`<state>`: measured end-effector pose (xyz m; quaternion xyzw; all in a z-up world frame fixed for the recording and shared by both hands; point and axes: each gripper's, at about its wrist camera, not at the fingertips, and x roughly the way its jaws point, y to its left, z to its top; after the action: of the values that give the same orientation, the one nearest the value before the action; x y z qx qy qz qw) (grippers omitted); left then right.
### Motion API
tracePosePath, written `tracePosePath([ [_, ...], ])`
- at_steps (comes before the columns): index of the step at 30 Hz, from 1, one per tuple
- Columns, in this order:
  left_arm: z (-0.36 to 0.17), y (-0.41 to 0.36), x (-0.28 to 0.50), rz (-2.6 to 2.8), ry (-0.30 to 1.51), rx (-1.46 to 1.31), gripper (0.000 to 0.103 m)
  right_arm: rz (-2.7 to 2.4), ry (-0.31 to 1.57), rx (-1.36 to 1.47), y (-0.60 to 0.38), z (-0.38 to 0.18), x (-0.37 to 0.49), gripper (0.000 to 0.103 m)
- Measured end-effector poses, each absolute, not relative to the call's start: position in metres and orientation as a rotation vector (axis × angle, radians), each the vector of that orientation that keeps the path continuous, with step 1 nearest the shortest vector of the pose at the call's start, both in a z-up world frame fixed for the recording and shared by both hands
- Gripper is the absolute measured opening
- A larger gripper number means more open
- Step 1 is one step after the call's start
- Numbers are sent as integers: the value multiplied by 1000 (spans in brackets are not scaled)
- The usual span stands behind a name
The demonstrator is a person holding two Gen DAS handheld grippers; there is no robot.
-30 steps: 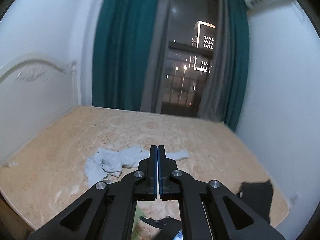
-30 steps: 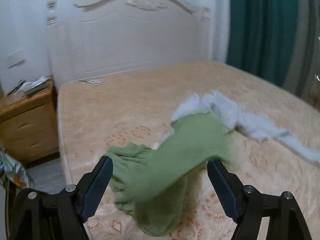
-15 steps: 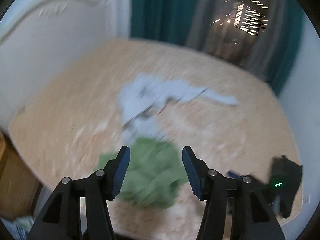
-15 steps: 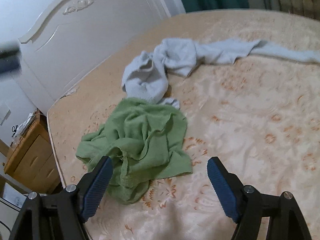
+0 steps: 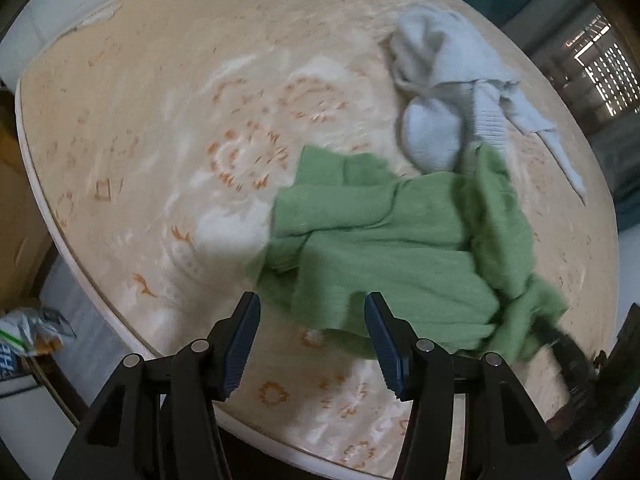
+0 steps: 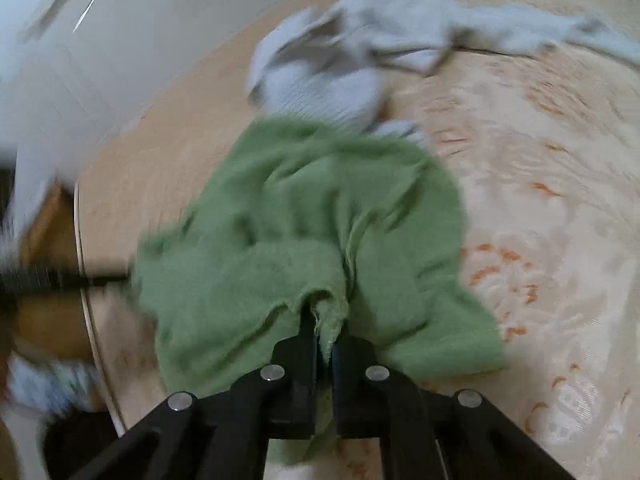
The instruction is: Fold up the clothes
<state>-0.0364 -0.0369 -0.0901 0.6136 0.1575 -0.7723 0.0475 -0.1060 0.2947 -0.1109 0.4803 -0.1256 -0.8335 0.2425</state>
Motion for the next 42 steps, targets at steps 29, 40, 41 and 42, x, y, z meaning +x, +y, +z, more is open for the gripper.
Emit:
tracePosePath([
  [29, 95, 19, -6, -3061, 721, 1363, 0, -3120, -773, 271, 599, 179, 91, 3],
  [40, 117, 87, 3, -3179, 592, 1483, 1, -3236, -594, 219, 574, 219, 138, 3],
  [41, 100, 102, -1, -3156, 545, 1577, 5, -3236, -592, 238, 572, 217, 138, 3],
  [42, 82, 118, -6, -3125, 490, 1672, 14, -3238, -589, 255, 572, 215, 140, 3],
])
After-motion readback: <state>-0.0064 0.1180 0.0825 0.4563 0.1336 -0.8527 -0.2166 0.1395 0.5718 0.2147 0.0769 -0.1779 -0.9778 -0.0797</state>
